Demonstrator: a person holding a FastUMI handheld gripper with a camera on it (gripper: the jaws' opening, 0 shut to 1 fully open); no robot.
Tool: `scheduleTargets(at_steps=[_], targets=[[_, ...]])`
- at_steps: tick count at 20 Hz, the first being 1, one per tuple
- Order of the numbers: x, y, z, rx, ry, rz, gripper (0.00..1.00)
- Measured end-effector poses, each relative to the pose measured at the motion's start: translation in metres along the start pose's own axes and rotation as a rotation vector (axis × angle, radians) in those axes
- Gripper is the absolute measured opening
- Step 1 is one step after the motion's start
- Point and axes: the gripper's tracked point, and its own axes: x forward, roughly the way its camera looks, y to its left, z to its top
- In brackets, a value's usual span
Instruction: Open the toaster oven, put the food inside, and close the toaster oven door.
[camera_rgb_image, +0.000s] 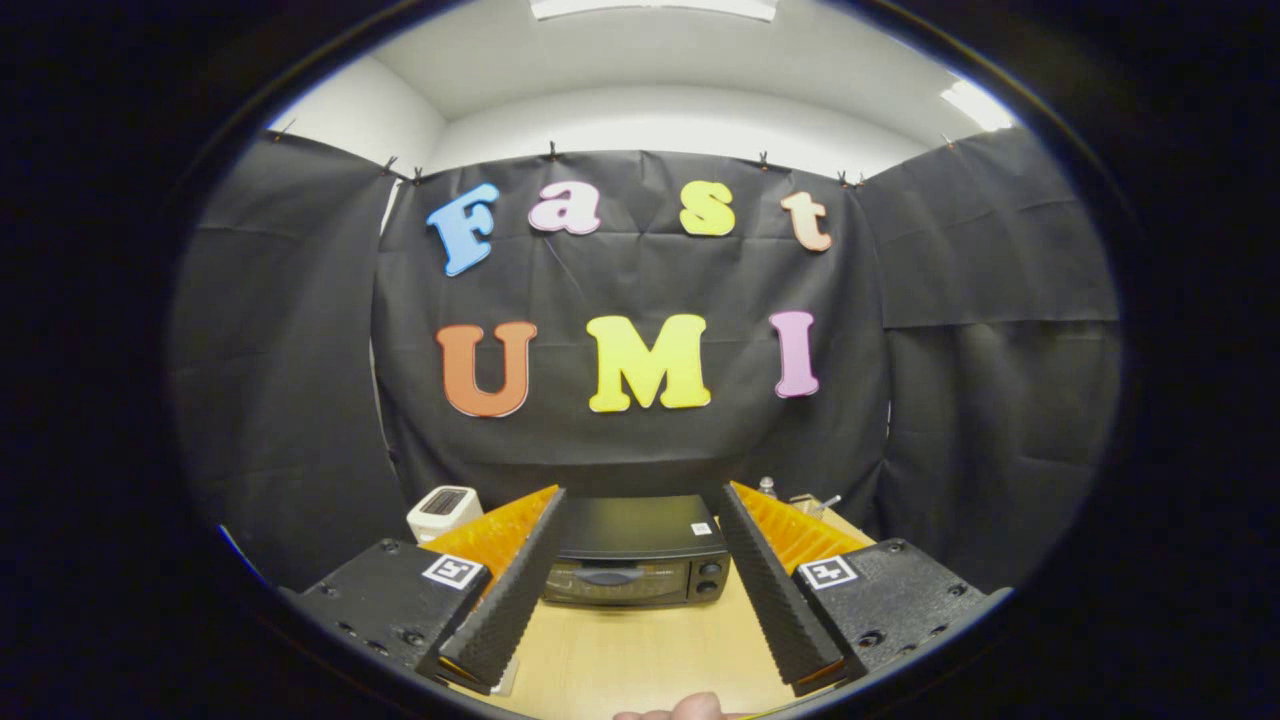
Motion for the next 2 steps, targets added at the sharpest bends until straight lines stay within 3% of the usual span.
scheduleTargets(at_steps=[2], targets=[[0.0002, -0.0004, -0.0018, 0.006, 0.008, -0.004, 1.00]])
